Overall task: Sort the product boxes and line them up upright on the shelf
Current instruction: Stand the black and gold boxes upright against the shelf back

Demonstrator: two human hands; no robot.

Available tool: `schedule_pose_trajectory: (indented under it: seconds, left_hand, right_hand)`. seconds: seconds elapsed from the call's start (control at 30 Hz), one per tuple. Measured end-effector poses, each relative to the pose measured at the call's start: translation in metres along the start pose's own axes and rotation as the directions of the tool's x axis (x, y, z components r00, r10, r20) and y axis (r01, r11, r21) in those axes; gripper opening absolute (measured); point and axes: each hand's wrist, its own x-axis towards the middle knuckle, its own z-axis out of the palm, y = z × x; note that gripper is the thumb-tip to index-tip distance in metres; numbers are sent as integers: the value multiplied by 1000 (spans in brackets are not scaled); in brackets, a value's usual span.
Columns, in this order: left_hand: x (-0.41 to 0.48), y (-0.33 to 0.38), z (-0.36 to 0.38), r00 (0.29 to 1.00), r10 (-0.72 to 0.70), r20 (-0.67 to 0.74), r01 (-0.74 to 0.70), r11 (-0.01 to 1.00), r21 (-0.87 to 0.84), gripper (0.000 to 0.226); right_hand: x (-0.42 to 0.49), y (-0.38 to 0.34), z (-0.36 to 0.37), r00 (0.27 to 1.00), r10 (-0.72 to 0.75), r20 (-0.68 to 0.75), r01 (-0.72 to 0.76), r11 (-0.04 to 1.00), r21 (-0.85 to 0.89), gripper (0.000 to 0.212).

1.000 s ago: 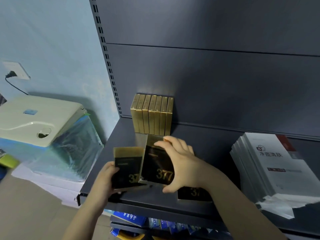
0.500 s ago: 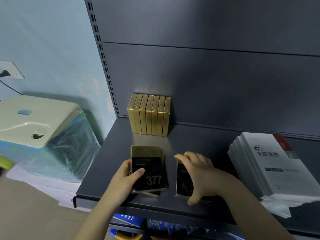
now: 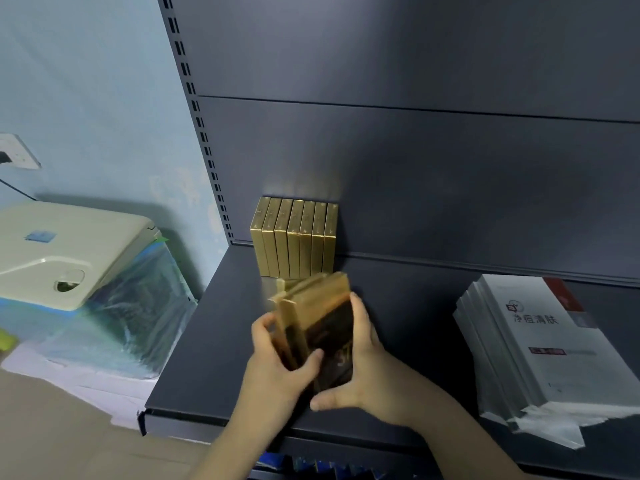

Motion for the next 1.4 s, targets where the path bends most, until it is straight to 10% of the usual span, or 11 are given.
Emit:
schedule_pose_trajectory:
  seconds: [0.2, 0.33, 0.67, 0.8, 0.87, 1.0, 1.4]
  left_hand:
    - [4, 7, 37, 941, 183, 286, -183, 983, -28, 40]
    - [24, 8, 39, 900, 255, 354, -271, 963, -3, 41]
    - [94, 19, 35, 900, 423, 108, -436, 871, 224, 43]
    - [117, -5, -6, 864, 246, -439, -256, 966, 37, 72]
    - [136, -11, -21, 952, 40, -304, -90, 984, -153, 92]
    - [159, -25, -28, 996, 75, 47, -70, 992, -107, 105]
    - [162, -33, -14, 995, 99, -27, -97, 994, 57, 94]
  right_hand:
    - [19, 35, -6, 982, 18, -186, 15, 984, 177, 151]
    - [30, 51, -13, 923, -5, -384, 105, 965, 239, 98]
    - [91, 44, -45, 845, 154, -512, -51, 976, 210, 110]
    - [99, 48, -48, 839, 206, -503, -108, 970, 218, 107]
    - [104, 48, -46, 835, 213, -508, -118, 970, 213, 104]
    - [117, 43, -45, 827, 211, -521, -119, 972, 204, 95]
    - [141, 42, -50, 828, 256, -499, -136, 955, 265, 85]
